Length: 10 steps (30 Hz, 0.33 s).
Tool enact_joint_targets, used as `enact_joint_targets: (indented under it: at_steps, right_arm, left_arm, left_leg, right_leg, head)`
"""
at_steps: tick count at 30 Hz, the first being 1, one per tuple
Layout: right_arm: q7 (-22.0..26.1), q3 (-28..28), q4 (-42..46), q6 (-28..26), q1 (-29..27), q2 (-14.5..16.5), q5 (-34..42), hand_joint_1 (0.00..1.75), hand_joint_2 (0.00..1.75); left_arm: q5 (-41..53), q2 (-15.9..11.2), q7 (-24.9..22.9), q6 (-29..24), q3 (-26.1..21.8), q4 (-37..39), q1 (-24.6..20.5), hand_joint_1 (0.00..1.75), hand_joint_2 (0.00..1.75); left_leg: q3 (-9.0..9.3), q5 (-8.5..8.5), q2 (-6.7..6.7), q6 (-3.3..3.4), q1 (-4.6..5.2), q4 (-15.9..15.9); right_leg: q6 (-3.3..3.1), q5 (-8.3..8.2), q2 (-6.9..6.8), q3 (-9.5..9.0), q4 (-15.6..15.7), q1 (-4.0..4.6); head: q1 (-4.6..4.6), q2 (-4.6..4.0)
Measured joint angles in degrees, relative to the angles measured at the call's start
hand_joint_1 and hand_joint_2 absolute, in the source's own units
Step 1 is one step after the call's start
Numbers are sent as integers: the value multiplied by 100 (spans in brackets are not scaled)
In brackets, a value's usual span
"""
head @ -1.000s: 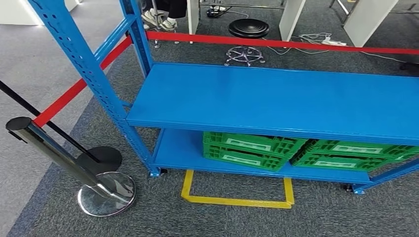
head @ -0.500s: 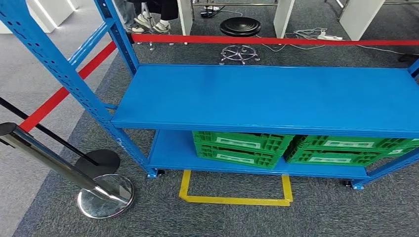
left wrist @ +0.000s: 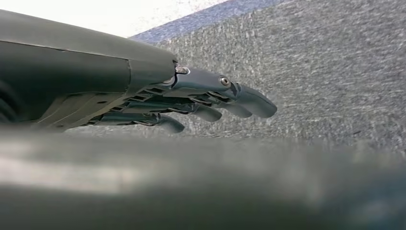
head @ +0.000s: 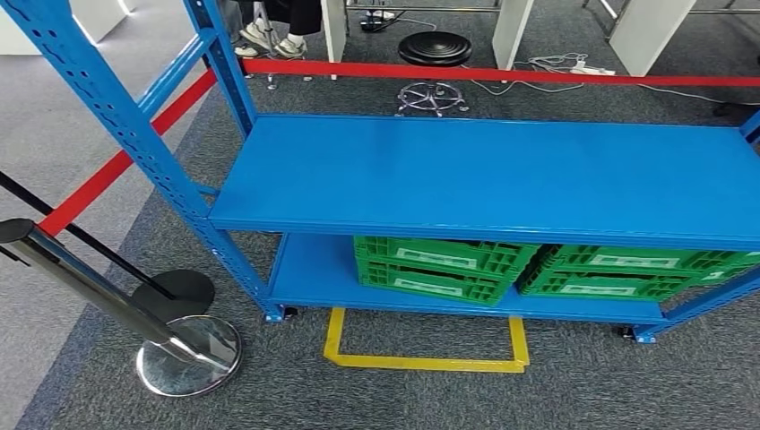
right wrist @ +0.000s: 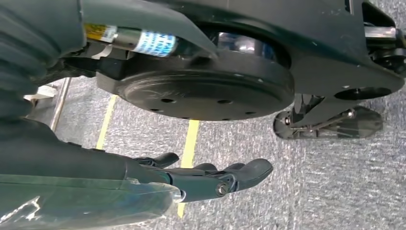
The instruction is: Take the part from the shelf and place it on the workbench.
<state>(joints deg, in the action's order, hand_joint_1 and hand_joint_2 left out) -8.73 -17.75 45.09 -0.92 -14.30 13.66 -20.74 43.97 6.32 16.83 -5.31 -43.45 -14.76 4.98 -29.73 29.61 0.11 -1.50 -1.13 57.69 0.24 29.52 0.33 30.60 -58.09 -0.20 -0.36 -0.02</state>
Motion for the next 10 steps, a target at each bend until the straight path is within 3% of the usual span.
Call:
enact_joint_targets:
  at_steps: [10]
  right_arm:
    - [258, 475, -584, 36, 184, -360, 615, 0, 175]
  left_arm:
    - [-1310, -211, -492, 150, 1236, -115, 73, 0, 0]
  left_leg:
    - [-2, -3, 0, 10, 1, 1]
  right_leg:
    - [4, -2, 0, 8, 1, -6]
  head:
    - [-2, 0]
